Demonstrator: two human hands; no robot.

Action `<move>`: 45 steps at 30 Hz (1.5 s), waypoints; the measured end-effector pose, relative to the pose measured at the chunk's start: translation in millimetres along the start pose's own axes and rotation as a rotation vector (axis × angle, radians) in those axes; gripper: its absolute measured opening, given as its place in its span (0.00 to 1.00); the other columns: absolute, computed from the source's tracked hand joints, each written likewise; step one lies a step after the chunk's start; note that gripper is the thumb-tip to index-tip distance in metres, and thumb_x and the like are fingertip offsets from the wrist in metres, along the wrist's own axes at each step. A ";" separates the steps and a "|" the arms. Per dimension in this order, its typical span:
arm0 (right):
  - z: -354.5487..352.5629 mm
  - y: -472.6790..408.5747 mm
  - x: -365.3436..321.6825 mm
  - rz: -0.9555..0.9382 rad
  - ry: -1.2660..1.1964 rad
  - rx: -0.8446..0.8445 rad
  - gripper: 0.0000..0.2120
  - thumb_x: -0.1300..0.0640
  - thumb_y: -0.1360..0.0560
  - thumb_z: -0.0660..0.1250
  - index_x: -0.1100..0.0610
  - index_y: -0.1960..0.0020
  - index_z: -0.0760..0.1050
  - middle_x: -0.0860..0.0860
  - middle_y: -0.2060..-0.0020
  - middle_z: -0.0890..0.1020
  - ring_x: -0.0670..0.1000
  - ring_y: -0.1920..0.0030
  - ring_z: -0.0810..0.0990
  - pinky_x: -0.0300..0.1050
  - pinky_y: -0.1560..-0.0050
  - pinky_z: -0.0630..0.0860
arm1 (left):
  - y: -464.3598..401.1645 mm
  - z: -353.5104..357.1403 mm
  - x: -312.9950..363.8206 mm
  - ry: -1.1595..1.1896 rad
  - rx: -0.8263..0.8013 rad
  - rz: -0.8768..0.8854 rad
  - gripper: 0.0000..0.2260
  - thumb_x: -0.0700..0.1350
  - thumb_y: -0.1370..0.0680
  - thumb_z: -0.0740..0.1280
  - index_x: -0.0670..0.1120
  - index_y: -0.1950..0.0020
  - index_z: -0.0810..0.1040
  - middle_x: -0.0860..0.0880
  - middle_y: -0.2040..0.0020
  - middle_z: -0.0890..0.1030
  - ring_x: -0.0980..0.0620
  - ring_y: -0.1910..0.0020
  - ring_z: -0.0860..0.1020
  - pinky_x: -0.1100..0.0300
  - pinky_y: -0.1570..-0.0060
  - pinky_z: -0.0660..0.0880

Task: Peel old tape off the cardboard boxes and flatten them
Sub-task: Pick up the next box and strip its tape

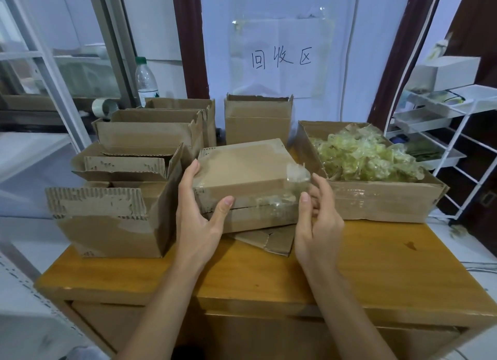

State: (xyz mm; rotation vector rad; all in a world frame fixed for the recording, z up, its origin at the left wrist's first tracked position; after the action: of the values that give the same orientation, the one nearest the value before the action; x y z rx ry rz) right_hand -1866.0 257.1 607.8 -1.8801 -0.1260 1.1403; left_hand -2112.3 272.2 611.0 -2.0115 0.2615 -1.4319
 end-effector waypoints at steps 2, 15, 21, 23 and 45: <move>-3.5 1.0 -3.9 -0.033 -0.033 0.041 0.13 0.62 0.15 0.62 0.59 0.31 0.72 0.40 0.45 0.79 0.38 0.47 0.81 0.28 0.48 0.76 | 0.9 -1.0 -1.5 0.006 0.013 -0.005 0.36 0.54 0.21 0.73 0.66 0.20 0.56 0.59 0.22 0.65 0.61 0.23 0.63 0.48 0.25 0.69; -6.5 5.5 -16.6 -0.228 0.065 0.034 0.24 0.55 0.28 0.81 0.66 0.38 0.80 0.55 0.41 0.80 0.52 0.42 0.81 0.51 0.46 0.83 | 2.0 1.0 -5.4 0.010 0.012 -0.035 0.35 0.58 0.22 0.70 0.60 0.18 0.58 0.59 0.23 0.64 0.62 0.24 0.64 0.61 0.29 0.68; -6.6 7.3 -17.9 -0.236 0.139 0.049 0.20 0.65 0.27 0.79 0.64 0.37 0.78 0.55 0.47 0.79 0.49 0.49 0.78 0.44 0.48 0.81 | 2.7 5.1 -6.2 -0.021 -0.010 -0.030 0.34 0.56 0.20 0.70 0.58 0.18 0.58 0.69 0.27 0.63 0.70 0.27 0.62 0.64 0.31 0.66; -3.8 7.6 -18.4 -0.248 0.152 0.015 0.20 0.67 0.26 0.77 0.64 0.35 0.78 0.54 0.47 0.80 0.47 0.48 0.78 0.40 0.46 0.80 | 2.4 5.5 -5.6 -0.040 -0.009 -0.026 0.34 0.57 0.20 0.69 0.58 0.18 0.58 0.65 0.25 0.63 0.68 0.26 0.62 0.64 0.30 0.66; -6.2 4.4 -16.7 -0.266 0.105 0.014 0.04 0.67 0.21 0.72 0.65 0.46 0.82 0.56 0.45 0.77 0.45 0.47 0.77 0.43 0.52 0.82 | 0.0 -1.3 -8.7 -0.006 0.032 -0.051 0.30 0.56 0.17 0.66 0.55 0.18 0.59 0.60 0.25 0.66 0.71 0.29 0.64 0.76 0.35 0.65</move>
State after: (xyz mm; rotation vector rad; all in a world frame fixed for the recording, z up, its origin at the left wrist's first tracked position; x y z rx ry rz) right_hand -1872.4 242.3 616.6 -1.8431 -0.2995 0.8582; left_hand -2116.9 276.1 604.5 -2.0095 0.1849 -1.4517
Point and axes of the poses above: each hand's wrist, its own y-axis away from the middle knuckle, its own z-axis out of the palm, x = y × z, the point moved 8 cm from there along -y, towards the middle knuckle
